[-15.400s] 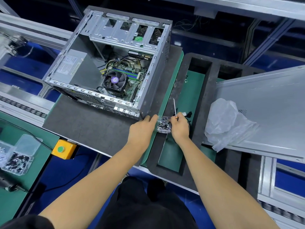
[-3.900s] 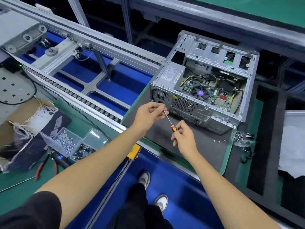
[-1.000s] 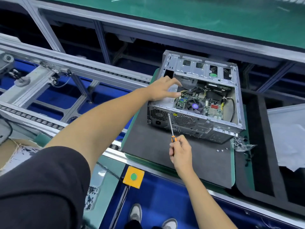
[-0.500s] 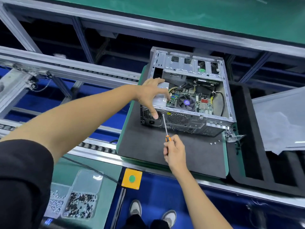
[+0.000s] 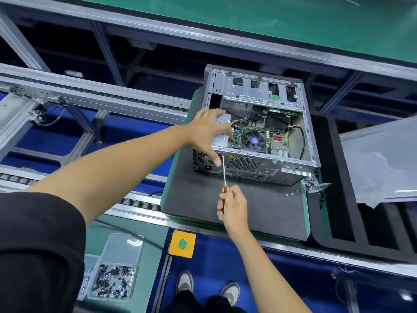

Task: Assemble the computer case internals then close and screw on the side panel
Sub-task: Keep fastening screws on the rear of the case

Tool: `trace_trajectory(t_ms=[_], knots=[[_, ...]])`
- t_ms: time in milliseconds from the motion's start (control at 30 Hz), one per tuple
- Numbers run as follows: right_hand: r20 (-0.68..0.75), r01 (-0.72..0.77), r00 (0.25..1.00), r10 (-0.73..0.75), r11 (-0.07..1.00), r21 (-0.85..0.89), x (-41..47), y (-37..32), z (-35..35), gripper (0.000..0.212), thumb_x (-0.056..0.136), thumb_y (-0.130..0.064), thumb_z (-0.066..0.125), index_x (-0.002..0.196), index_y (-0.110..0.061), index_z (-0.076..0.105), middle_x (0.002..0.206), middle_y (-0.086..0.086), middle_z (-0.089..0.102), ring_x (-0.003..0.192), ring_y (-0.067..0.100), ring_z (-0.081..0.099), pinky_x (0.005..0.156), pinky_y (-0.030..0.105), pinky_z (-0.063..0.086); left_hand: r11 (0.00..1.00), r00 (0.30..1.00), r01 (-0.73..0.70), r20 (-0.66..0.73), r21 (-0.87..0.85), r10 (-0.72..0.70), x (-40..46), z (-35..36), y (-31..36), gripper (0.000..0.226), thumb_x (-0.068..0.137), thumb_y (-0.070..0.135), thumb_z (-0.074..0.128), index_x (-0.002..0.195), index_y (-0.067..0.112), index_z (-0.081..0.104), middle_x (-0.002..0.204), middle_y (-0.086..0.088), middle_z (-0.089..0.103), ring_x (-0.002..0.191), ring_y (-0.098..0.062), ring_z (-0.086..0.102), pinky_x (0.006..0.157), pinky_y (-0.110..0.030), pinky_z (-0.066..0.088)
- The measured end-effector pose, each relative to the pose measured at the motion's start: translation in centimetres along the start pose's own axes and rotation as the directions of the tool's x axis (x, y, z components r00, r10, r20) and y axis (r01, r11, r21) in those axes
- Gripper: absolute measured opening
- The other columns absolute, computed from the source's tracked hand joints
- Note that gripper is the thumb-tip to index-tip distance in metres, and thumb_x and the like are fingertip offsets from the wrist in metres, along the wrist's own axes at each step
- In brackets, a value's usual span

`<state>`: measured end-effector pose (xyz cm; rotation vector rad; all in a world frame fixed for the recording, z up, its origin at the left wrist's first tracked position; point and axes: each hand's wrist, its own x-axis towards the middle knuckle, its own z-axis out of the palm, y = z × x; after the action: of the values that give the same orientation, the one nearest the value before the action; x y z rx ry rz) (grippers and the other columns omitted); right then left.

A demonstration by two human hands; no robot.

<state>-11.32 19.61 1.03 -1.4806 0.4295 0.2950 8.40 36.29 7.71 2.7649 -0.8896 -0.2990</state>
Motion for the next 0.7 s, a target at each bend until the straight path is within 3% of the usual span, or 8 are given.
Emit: trace_trajectory(t_ms=[700], knots=[[-0.023,-0.006,1.0,0.008,0.998,0.064,-0.4,0.2,1.4,0.025,0.098,-0.001,0.041,0.077,-0.015,0.038,0.054,0.002,0.047,0.042,0.015,0.034,0.04,0.022,0.028,0.996,0.991,-0.03,-0.124,0.089,0.041,0.3,1.2,-0.1,0.099,0.043,0.104,0.054,0.125,0.047,0.051,0.159,-0.025,0.021,0.152,-0.038,0.009,0.12,-0.059,0.006]])
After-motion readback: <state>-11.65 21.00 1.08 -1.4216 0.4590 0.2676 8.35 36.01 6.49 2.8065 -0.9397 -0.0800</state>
